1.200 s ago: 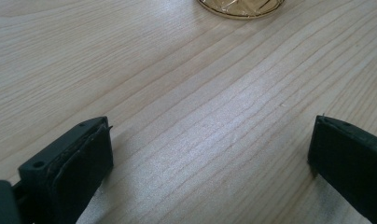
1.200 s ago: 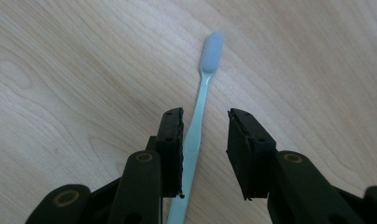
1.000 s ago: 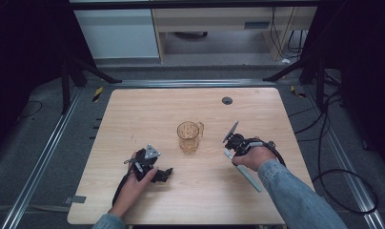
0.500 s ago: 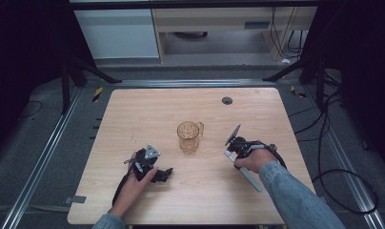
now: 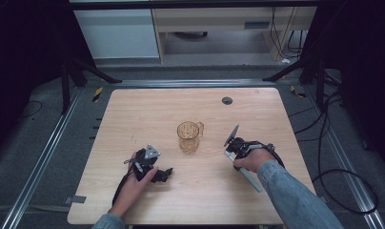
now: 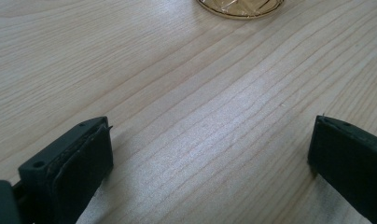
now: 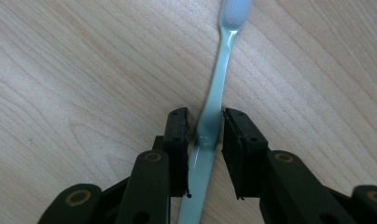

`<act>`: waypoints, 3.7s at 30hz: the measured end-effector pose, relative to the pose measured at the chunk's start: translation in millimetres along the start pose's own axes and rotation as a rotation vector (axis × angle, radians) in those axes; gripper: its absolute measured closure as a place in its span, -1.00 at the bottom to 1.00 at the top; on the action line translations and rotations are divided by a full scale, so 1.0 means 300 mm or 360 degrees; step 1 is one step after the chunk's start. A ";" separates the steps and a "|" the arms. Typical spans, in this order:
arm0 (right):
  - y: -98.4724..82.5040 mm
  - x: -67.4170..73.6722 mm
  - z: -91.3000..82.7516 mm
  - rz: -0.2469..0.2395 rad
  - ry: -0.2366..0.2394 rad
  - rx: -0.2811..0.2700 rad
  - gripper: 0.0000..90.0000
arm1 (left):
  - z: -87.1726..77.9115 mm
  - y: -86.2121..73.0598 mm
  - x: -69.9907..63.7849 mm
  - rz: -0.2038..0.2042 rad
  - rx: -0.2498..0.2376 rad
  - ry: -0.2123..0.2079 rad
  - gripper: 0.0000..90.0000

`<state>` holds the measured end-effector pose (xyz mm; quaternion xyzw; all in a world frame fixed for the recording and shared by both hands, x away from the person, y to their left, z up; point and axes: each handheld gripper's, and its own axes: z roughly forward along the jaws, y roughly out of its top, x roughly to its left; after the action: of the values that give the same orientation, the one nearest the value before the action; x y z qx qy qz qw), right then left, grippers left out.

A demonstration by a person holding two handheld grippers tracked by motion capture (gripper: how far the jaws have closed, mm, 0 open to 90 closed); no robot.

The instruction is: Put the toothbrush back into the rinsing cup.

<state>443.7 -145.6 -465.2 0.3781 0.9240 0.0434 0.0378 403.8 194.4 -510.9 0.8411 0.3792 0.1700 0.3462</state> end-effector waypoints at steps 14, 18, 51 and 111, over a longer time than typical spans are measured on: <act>0.012 -0.007 0.011 0.0004 0.0030 0.0053 0.62 | 0.000 0.000 0.000 0.0000 0.0000 -0.0001 -1.00; 0.016 -0.011 0.012 -0.0002 0.0041 0.0062 0.64 | 0.000 0.000 0.000 0.0000 0.0000 -0.0001 -1.00; 0.026 -0.026 -0.135 0.0071 0.0092 -0.0269 0.76 | 0.000 0.000 0.000 0.0001 0.0000 -0.0002 -1.00; 0.135 -0.040 -0.347 0.0329 0.0032 -0.1550 0.76 | 0.000 0.000 0.000 0.0000 0.0003 0.0000 -1.00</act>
<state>469.7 -130.5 -356.9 0.4059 0.7544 0.4770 0.1965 403.7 194.4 -510.8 0.8414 0.3793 0.1696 0.3455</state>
